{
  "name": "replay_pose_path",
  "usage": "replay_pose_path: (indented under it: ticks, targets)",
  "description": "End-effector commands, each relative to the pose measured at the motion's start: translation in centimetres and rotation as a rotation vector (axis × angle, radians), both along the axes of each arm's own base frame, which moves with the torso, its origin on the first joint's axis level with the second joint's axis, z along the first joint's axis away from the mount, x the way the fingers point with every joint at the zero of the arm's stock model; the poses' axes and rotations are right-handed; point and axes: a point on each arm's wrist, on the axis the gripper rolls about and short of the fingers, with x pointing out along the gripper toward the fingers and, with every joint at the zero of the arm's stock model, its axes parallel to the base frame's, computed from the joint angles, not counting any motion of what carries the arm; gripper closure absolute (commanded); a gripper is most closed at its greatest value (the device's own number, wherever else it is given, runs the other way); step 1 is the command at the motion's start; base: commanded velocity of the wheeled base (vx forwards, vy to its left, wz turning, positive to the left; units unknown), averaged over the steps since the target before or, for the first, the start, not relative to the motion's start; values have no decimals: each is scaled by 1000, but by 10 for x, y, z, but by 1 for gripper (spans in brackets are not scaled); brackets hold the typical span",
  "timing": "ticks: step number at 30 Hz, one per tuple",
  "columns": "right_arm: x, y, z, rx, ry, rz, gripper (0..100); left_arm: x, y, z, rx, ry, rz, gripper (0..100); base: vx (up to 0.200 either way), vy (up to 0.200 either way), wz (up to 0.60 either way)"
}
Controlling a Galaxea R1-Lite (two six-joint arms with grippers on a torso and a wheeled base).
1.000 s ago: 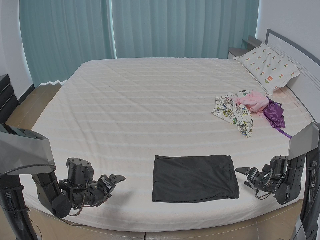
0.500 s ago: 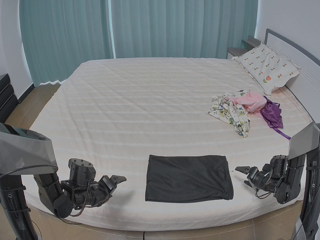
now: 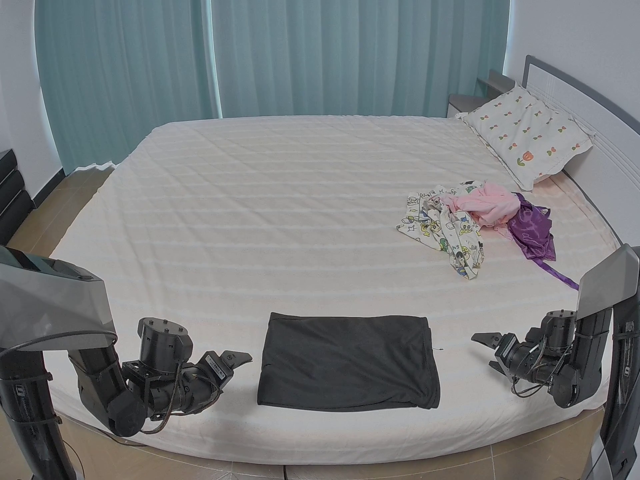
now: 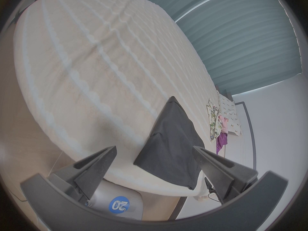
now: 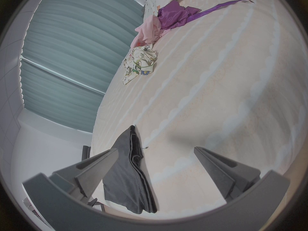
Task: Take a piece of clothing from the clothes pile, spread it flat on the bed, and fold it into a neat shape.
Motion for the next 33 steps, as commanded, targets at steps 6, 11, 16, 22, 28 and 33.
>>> replay_pose_path:
  ticks: [6,11,16,22,28,33]
  targets:
    - [0,0,0,-1,-10,3,0,1,-1,-2,6,2,-2,0,167,0,0]
    - [0,0,0,-3,-10,2,0,-2,-9,-2,45,-34,-74,0,0,0,0]
    - [0,1,0,-3,-9,4,0,-1,-20,-16,135,-86,-173,0,0,0,0]
    - [0,1,0,-5,-10,7,0,18,-26,-43,281,-164,-265,0,0,0,0]
    - [0,1,-1,-7,-9,8,0,29,-42,-45,285,-215,-318,0,0,0,0]
    - [0,1,-1,-7,-9,7,0,37,-50,-54,324,-212,-355,0,0,0,0]
